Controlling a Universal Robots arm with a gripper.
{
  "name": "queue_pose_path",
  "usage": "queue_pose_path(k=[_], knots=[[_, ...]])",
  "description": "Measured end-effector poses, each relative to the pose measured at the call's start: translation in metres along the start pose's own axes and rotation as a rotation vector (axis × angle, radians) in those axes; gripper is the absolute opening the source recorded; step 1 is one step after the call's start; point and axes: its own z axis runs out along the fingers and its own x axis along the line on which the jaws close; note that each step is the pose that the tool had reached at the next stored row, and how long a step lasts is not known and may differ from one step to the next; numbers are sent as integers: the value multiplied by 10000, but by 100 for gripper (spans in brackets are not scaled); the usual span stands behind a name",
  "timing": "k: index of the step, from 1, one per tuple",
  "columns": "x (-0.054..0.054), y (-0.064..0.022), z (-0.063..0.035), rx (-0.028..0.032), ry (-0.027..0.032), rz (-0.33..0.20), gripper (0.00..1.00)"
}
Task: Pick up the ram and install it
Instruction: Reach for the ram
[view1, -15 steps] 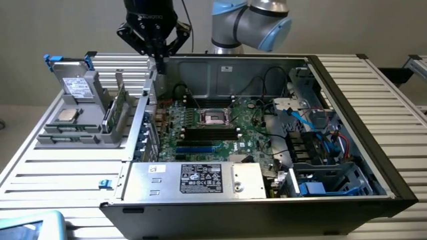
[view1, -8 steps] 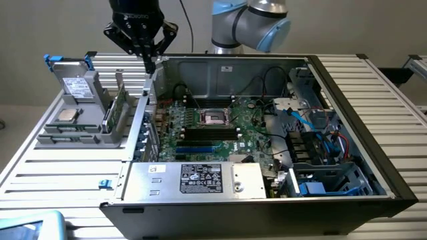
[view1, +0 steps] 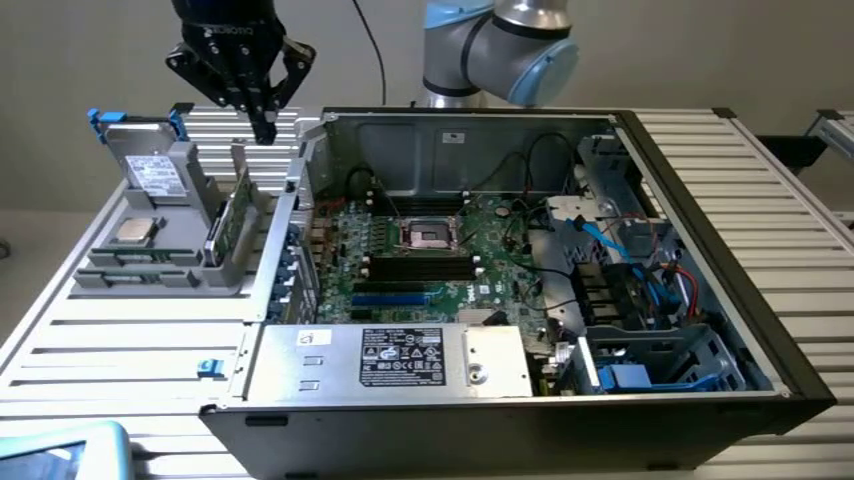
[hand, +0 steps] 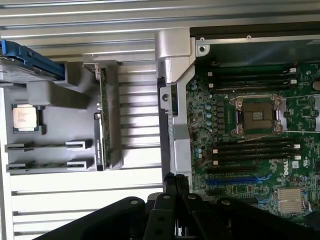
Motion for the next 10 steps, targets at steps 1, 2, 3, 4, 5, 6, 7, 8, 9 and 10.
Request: queue_pose_path(k=[1,2,3,4,5,6,7,8,9,10], knots=[[48,-2,0,0,0,-1,11],[91,-3,-1,0,0,-2,11],[140,-5,-2,0,1,-2,11],[185,-7,-2,0,0,-1,11],[229,-9,-2,0,0,-4,11],[275,-12,-2,0,0,-6,11],[320,-15,-3,0,0,-7,11],[366,-18,-3,0,0,-8,11],[411,-21,-3,0,1,-9,11],[456,-25,-4,0,1,-12,11]])
